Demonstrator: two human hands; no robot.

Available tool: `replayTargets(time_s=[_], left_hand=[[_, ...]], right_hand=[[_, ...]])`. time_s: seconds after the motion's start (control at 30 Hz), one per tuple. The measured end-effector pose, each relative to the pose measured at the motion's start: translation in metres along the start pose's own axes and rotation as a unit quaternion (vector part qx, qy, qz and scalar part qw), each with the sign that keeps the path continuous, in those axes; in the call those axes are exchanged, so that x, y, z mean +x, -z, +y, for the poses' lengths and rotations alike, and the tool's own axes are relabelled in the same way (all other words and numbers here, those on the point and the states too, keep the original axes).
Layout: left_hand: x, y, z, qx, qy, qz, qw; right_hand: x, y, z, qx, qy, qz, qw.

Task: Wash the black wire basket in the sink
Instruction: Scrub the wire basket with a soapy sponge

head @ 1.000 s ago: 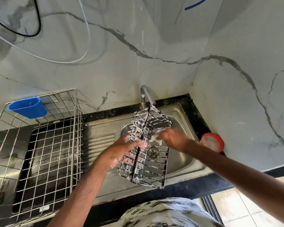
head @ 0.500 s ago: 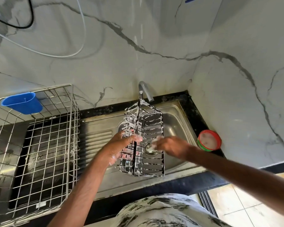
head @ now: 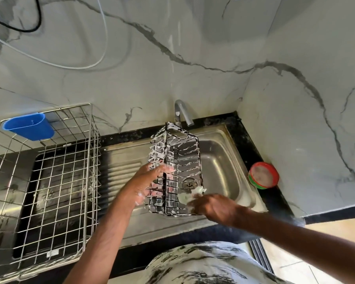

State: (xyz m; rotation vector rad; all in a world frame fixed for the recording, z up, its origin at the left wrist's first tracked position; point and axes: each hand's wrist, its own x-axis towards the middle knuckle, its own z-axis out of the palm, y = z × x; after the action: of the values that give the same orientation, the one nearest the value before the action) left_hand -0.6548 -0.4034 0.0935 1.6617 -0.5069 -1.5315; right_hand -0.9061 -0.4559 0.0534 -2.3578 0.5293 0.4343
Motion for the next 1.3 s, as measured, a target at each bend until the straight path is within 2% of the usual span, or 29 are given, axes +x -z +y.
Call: replayTargets(time_s=[0.07,0.13,0.17,0.27,0.4,0.43,0.53,0.6,0.73,0.8,0.87,1.0,1.13,1.2,1.3], left_hand=[[-0.001,0.0,0.002,0.023,0.007,-0.001,1.0],[-0.002,-0.003,0.003,0.032,0.009,-0.016,0.999],[-0.003,-0.005,0.003,0.035,0.0,-0.023,0.999],[-0.006,-0.008,-0.001,0.035,-0.015,-0.02,0.999],[-0.006,-0.005,-0.009,0.009,-0.024,-0.013,1.0],[-0.002,-0.003,-0.013,-0.002,-0.027,-0.015,1.0],[0.003,0.004,-0.02,-0.016,-0.018,-0.024,0.999],[-0.004,0.0,-0.014,-0.012,-0.02,-0.03,0.999],[-0.021,-0.011,-0.001,0.008,-0.025,-0.046,0.999],[-0.025,-0.016,0.001,0.011,-0.028,-0.056,0.998],[-0.025,-0.019,-0.001,0.01,-0.024,-0.06,0.998],[-0.024,-0.019,-0.006,-0.04,-0.004,-0.062,0.997],[-0.021,-0.015,-0.014,-0.078,-0.034,-0.033,0.996],[-0.028,-0.02,-0.012,-0.069,-0.034,-0.008,0.997],[-0.035,-0.023,-0.013,-0.046,-0.014,0.011,0.999]], right_hand=[[0.006,0.006,0.009,0.0,0.004,0.027,1.0],[0.016,0.029,0.023,-0.063,-0.017,0.05,0.997],[0.023,0.043,0.032,-0.097,-0.029,0.074,0.992],[0.039,0.078,0.057,-0.11,-0.079,0.151,0.979],[0.039,0.067,0.054,-0.133,-0.032,0.195,0.971],[0.032,0.054,0.047,-0.121,0.001,0.194,0.973],[0.01,0.014,0.022,-0.128,0.079,0.124,0.981],[0.002,-0.002,0.018,-0.091,0.082,0.081,0.989],[0.001,-0.011,0.021,-0.007,0.09,0.092,0.992],[0.007,0.0,0.017,-0.001,0.1,0.083,0.991],[0.02,0.015,0.016,-0.044,0.087,0.081,0.992],[0.05,0.05,0.028,-0.133,0.033,0.143,0.98],[0.068,0.07,0.036,-0.225,-0.024,0.229,0.947],[0.07,0.061,0.031,-0.228,-0.052,0.225,0.946],[0.057,0.031,0.015,-0.174,-0.03,0.158,0.972]])
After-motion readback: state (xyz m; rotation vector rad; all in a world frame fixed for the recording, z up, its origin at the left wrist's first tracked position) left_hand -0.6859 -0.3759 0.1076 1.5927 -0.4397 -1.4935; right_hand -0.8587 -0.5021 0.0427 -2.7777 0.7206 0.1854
